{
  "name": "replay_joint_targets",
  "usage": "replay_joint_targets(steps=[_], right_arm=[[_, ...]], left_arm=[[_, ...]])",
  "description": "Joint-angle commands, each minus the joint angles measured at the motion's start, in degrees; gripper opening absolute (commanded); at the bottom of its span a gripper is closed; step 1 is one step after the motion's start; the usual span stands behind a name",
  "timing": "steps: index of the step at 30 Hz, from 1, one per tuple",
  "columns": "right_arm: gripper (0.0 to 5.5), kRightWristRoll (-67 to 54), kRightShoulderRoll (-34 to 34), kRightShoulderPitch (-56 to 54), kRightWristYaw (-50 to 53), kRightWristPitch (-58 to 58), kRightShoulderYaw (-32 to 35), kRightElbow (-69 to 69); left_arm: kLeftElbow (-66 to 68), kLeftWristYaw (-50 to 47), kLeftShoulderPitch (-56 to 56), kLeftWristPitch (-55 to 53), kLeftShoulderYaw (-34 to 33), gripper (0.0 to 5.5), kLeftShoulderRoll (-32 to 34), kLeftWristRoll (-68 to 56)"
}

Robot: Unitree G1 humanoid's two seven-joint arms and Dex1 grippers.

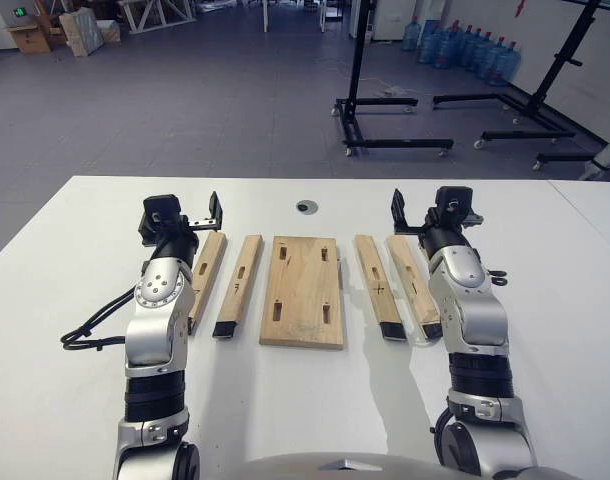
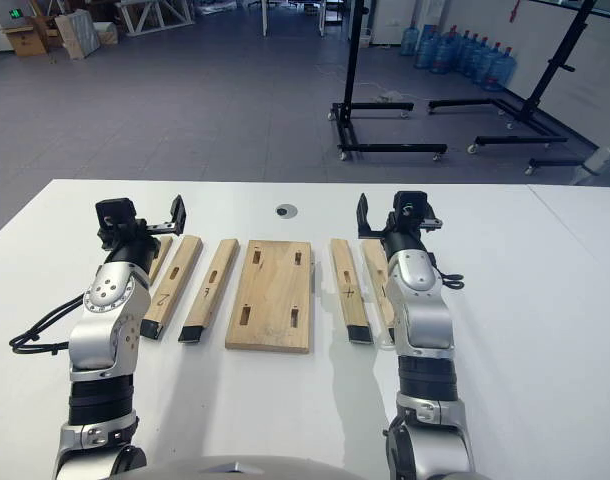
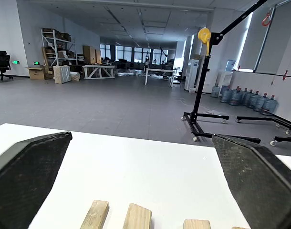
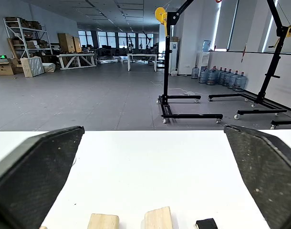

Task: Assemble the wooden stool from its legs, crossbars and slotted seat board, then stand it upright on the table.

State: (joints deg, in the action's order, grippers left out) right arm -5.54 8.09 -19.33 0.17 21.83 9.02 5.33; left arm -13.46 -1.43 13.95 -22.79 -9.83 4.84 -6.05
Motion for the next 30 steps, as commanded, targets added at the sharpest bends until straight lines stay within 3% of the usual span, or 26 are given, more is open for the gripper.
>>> replay_joint_targets(steps=[1, 30], right_arm=[[5.40, -0.19, 0.06, 0.43, -0.14, 1.36, -0.16, 0.86], [5.40, 0.09, -0.21, -0.50, -0.03, 0.76, -0.98, 0.04]], left_arm=[[0.02, -0.43, -0.09, -1.46, 0.05, 5.39, 0.03, -0.10], [1.61, -1.20, 0.66, -1.00, 0.35, 5.39, 0.08, 0.14]])
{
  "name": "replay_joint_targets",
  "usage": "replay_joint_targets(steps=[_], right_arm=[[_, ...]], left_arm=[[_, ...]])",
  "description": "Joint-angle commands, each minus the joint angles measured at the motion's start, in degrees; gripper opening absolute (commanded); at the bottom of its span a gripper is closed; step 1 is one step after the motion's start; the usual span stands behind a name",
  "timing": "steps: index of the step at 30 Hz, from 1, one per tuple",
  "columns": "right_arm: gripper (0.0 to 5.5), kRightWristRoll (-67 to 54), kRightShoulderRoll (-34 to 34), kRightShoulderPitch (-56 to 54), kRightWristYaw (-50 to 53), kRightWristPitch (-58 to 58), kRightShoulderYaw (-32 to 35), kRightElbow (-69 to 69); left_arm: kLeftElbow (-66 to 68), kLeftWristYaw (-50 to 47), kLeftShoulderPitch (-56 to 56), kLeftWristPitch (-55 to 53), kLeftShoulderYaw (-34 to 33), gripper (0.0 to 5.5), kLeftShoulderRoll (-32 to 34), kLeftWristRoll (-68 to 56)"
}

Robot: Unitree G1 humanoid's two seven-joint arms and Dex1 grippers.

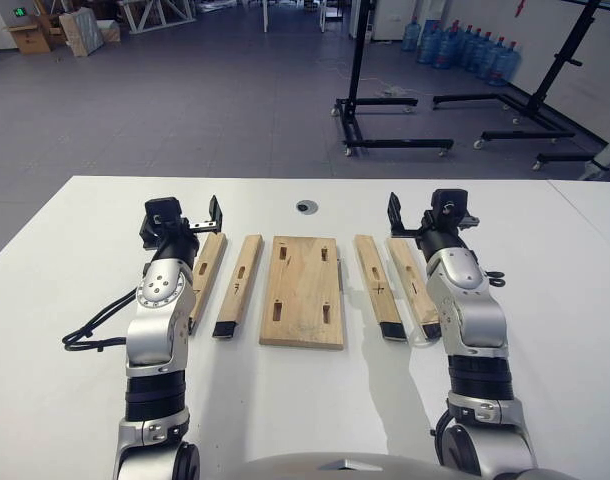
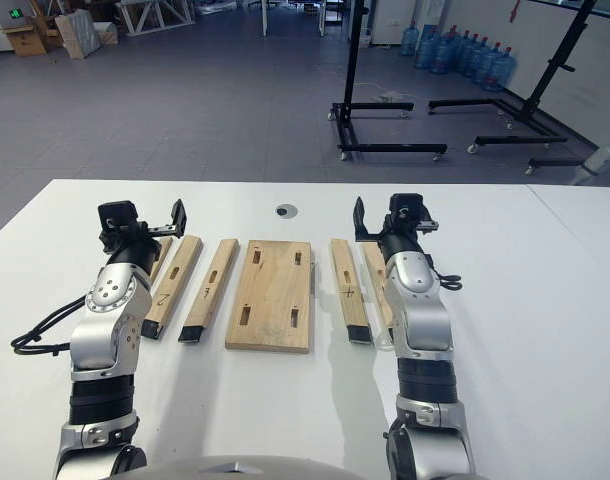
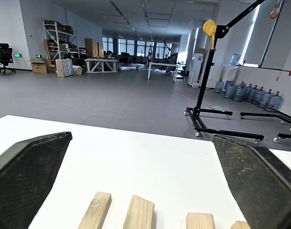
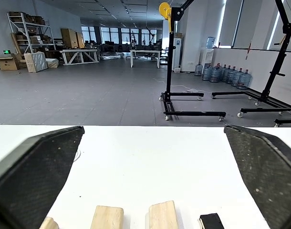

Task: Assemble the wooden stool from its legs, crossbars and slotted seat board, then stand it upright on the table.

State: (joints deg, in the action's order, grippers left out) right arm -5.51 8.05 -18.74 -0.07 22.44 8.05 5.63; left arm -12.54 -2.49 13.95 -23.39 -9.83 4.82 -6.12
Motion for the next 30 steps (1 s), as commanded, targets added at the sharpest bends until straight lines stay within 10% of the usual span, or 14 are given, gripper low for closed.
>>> replay_joint_targets(steps=[1, 21, 27, 30], right_arm=[[5.40, 0.06, -0.17, -1.17, 0.23, 0.10, -0.02, -0.36], [5.40, -0.46, 1.19, -2.39, 0.23, 2.65, 1.08, 0.13], [5.40, -6.77, 29.44, -9.48, -19.44, 18.68, 10.91, -6.47], [5.40, -6.44, 32.21, -3.79, -26.03, 17.08, 8.04, -12.05]], left_arm=[[0.77, -0.14, 0.73, -0.38, 0.38, 5.39, 0.14, 0.25], [0.55, -0.36, 0.81, -0.41, 1.02, 5.39, 0.40, 0.82], [-6.50, 0.31, -4.16, -4.17, -1.09, 5.39, 1.93, 0.00], [-6.77, -0.22, -5.92, -4.81, -2.19, 5.39, 1.76, -0.05]])
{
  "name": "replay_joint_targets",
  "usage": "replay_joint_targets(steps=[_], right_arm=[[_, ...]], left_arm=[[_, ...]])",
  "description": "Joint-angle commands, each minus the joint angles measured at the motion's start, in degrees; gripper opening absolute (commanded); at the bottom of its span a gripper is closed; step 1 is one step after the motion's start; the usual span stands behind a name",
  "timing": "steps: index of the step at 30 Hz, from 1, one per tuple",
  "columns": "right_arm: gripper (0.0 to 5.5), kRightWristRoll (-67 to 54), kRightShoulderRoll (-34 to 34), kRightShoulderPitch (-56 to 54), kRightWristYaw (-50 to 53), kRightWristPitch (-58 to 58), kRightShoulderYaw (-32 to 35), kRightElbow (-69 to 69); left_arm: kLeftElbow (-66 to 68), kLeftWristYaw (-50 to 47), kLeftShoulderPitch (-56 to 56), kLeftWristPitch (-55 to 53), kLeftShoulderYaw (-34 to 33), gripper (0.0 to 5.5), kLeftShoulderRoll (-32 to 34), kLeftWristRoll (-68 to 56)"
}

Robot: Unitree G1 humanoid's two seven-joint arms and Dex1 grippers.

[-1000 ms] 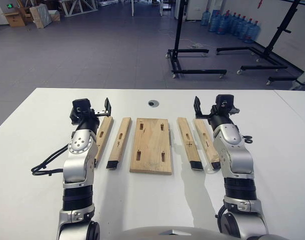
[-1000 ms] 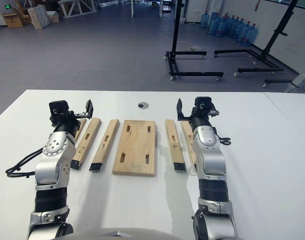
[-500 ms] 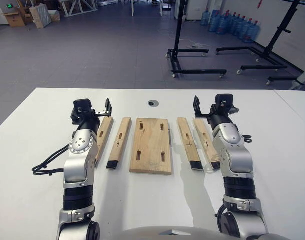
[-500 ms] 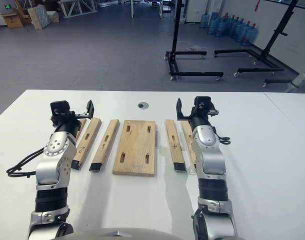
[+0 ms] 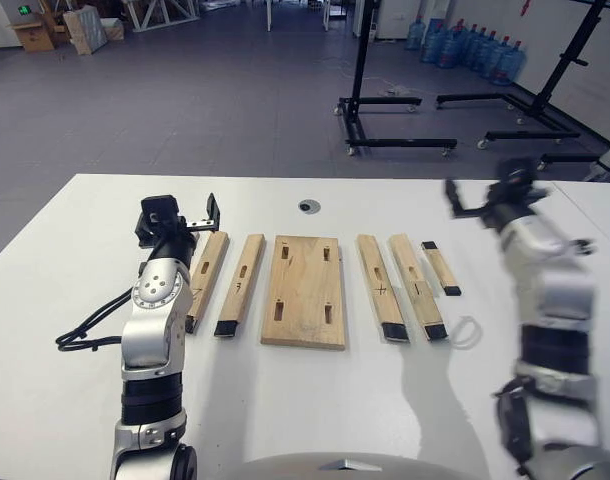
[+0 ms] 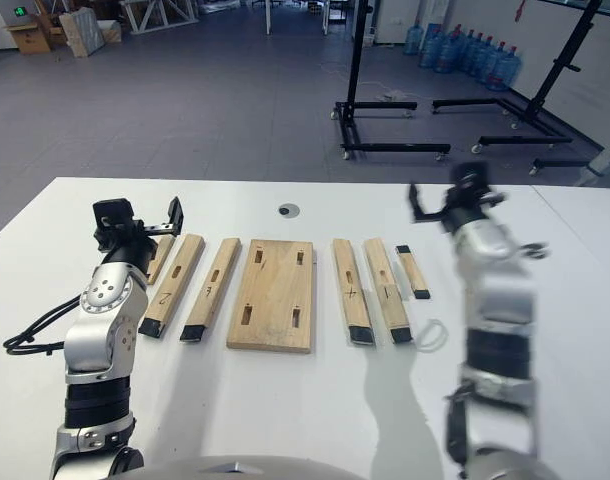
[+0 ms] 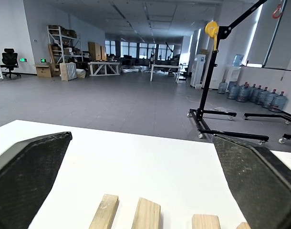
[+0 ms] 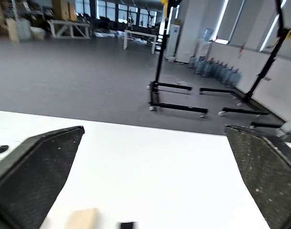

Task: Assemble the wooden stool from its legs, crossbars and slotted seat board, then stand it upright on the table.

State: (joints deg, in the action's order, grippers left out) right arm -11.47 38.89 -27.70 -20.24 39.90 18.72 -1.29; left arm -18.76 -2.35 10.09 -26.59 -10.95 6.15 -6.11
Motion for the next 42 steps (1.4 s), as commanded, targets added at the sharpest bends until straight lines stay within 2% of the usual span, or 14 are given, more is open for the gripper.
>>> replay_joint_targets(steps=[1, 7, 19, 34, 42], right_arm=[[5.40, -0.01, 0.56, 6.94, -6.44, -1.75, -3.67, -6.59], [5.40, 1.43, -6.41, 7.75, -4.58, -9.94, -6.57, -16.14], [5.40, 4.21, -10.36, 7.18, -2.41, -16.50, -9.74, -28.33], [3.02, 0.06, -14.25, 12.47, -0.87, -8.42, -7.91, -24.88], [1.65, 1.47, -14.78, 13.90, -0.65, -11.09, -9.03, -27.19]], left_arm=[[-0.44, -0.56, -1.89, -1.75, -1.13, 5.39, 0.27, -0.05], [0.21, -1.29, -1.06, -1.62, 0.23, 5.39, -0.85, 0.39], [1.18, -1.48, -0.09, -1.36, 0.17, 5.39, -0.81, 0.43], [1.33, -2.38, -0.21, -1.55, 0.01, 5.40, -0.87, 0.43], [1.33, -2.59, 0.05, -1.96, 0.18, 5.40, -1.12, 0.32]])
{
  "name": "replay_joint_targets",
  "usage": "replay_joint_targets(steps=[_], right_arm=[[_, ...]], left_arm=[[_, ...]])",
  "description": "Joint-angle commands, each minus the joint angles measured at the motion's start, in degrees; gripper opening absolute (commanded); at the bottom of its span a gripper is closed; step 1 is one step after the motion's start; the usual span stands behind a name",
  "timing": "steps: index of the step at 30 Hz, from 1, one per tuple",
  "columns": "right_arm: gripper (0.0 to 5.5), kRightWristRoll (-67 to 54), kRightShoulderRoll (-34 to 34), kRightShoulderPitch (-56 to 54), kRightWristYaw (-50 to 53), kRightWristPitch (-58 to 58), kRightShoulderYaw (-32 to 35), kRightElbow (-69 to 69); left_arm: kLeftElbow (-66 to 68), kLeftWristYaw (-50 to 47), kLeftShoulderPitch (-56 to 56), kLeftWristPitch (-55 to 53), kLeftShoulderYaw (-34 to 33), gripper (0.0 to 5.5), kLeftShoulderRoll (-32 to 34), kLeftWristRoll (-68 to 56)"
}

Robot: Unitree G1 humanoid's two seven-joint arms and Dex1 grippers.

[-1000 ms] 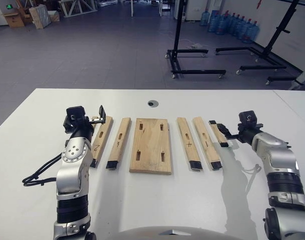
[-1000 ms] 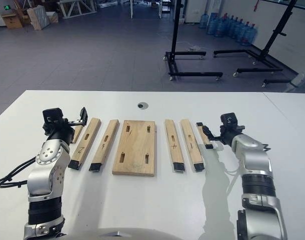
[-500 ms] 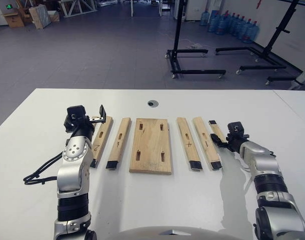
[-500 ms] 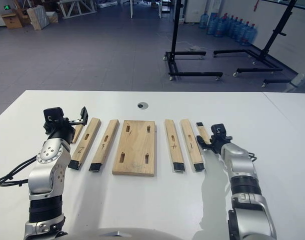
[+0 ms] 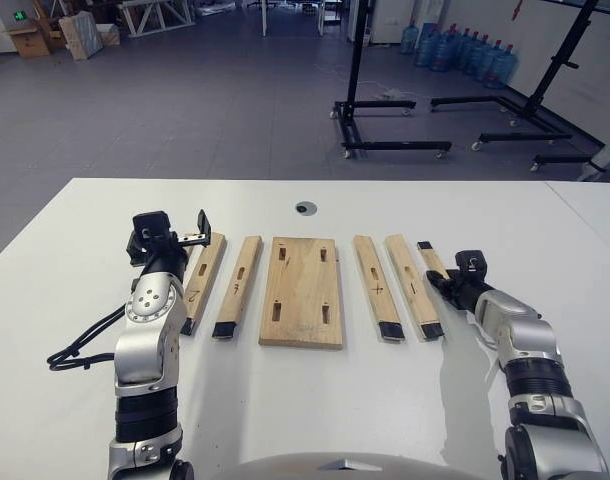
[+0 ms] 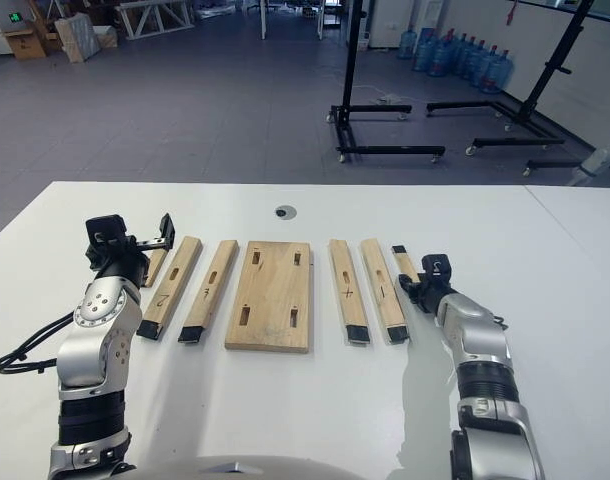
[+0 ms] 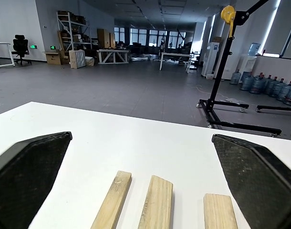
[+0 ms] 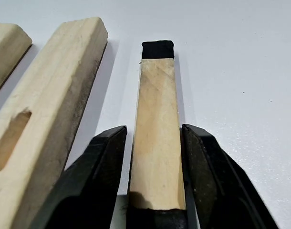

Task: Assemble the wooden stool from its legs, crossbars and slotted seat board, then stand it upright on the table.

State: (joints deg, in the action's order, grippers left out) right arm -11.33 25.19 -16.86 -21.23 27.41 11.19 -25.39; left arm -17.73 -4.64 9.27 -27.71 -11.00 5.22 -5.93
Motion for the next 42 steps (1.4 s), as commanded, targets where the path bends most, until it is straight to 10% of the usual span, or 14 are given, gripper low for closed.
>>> replay_joint_targets(steps=[1, 11, 18, 27, 42], right_arm=[[1.45, 1.49, -1.02, 3.17, 0.28, 1.04, -1.67, -3.33], [1.28, 0.12, 0.17, 1.69, 0.18, -4.81, -0.09, -4.31], [1.28, -6.77, 2.98, -9.45, -0.45, -7.30, 7.06, 8.15], [1.28, -8.32, -9.00, -8.18, -10.14, -3.97, -16.76, 31.47], [1.28, -9.10, -10.27, -3.50, -14.73, -3.26, -23.12, 37.40]], left_arm=[[0.36, -0.31, 0.93, -0.87, 0.23, 5.40, -0.18, 0.13], [1.00, -0.56, 1.72, -1.79, -0.88, 5.40, -0.66, -1.29], [-3.48, 8.86, 6.74, -15.15, -9.79, 5.40, -1.96, -28.72], [3.84, 9.83, 12.37, -25.77, -10.07, 5.40, -7.20, -55.55], [7.21, 7.32, 13.16, -23.21, -8.60, 5.40, -8.32, -63.38]])
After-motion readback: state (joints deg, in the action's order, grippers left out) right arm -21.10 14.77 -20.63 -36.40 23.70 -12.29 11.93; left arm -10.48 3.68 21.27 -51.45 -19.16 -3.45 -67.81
